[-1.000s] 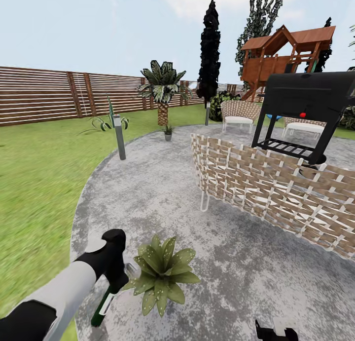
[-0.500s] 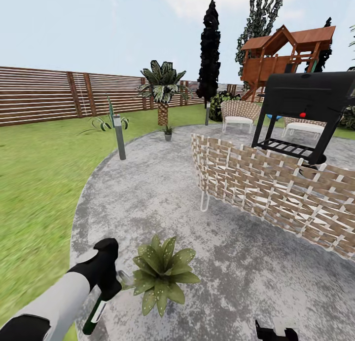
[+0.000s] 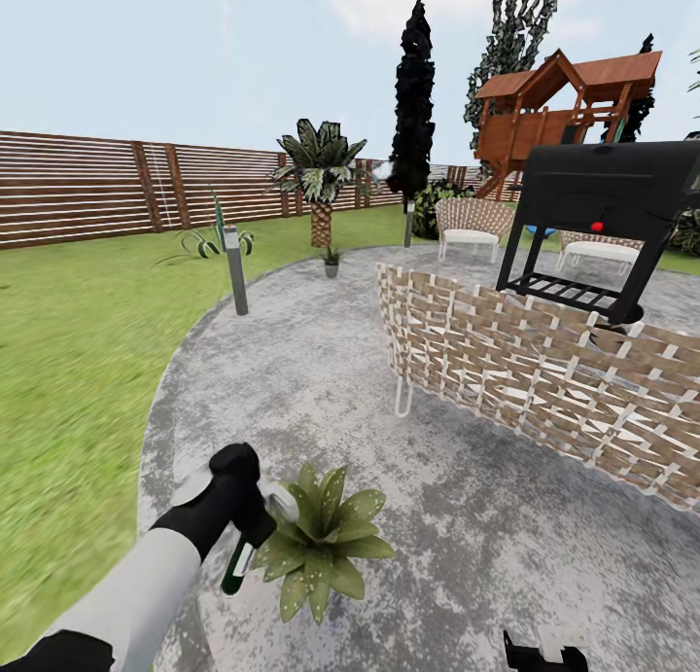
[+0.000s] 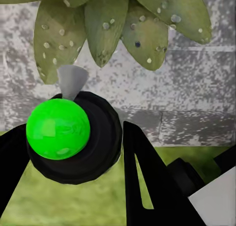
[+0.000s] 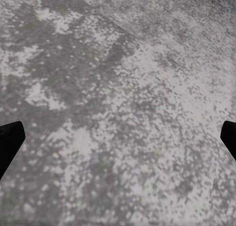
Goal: Pick up the pesticide atomizer in the garden and spray insectifuge to fully cover both potted plants in the garden.
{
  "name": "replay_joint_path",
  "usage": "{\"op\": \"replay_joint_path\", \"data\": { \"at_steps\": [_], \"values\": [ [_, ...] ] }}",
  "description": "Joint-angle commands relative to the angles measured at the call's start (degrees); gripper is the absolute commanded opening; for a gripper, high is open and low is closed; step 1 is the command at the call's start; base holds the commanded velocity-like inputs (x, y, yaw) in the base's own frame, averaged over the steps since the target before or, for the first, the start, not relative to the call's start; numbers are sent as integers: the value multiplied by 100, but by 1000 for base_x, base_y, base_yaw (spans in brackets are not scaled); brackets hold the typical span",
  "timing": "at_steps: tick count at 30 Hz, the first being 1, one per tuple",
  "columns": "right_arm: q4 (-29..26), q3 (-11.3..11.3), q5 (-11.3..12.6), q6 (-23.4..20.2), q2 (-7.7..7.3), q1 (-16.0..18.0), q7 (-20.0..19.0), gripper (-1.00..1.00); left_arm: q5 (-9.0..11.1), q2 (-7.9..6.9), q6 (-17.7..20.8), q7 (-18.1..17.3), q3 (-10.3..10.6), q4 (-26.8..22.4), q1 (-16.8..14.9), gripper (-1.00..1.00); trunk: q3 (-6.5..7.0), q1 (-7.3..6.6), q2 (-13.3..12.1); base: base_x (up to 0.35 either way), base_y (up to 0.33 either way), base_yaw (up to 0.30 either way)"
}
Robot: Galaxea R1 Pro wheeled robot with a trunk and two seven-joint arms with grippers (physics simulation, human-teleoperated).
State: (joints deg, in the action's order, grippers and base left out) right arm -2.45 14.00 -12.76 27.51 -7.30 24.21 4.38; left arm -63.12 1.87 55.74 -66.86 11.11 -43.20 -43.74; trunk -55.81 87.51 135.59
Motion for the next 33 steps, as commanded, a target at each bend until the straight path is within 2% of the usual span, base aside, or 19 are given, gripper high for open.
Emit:
{"op": "replay_joint_path", "data": {
  "at_steps": [1,7,10,13,15,16,18,19,20,21,25,28,31,33],
  "values": [
    [7,32,-62,17,0,4,28,100,-49,16,28,-47,16,8,6,-100,-6,-1,2,0,0,0],
    [7,32,-61,17,0,4,28,100,-54,-25,6,-60,36,105,211,-100,-6,-1,2,0,0,0],
    [7,32,-63,17,0,4,28,100,-71,21,8,-96,71,117,204,-100,-6,-1,2,0,0,0],
    [6,32,-61,16,0,4,29,100,-103,139,25,-439,105,92,97,-100,-6,-1,2,0,0,0],
    [7,32,-63,17,0,4,29,100,-126,187,31,-679,201,83,-86,-100,-6,-1,2,0,0,0],
    [7,32,-62,17,0,4,30,100,-125,182,32,-730,265,99,-163,-100,-6,-1,2,0,0,0],
    [6,32,-61,16,0,4,30,100,-197,133,36,-871,554,170,-306,-100,-6,-1,2,0,0,0],
    [7,32,-60,17,0,4,29,100,-465,-13,31,-1149,685,256,-328,-100,-6,-1,2,0,0,0],
    [1,32,-60,17,0,4,28,100,-617,-150,24,-1278,711,296,-283,-100,-6,-1,2,0,0,0],
    [-1,32,-60,17,0,4,28,100,-631,-173,24,-1299,712,301,-271,-100,-6,-1,2,0,0,0],
    [-1,32,-60,17,0,4,28,100,-623,-183,25,-1311,707,303,-285,-100,-6,-1,2,0,0,0],
    [0,32,-60,17,0,4,28,100,-625,-120,26,-1599,727,311,-331,-100,-6,-1,2,131,0,0],
    [-1,32,-60,16,0,4,28,100,-640,-109,27,-1649,734,312,-293,-100,-6,-1,2,170,0,0],
    [-1,32,-60,17,0,4,28,100,-715,-114,30,-1654,892,310,-278,-100,-6,-1,2,21,0,0]
  ]
}}
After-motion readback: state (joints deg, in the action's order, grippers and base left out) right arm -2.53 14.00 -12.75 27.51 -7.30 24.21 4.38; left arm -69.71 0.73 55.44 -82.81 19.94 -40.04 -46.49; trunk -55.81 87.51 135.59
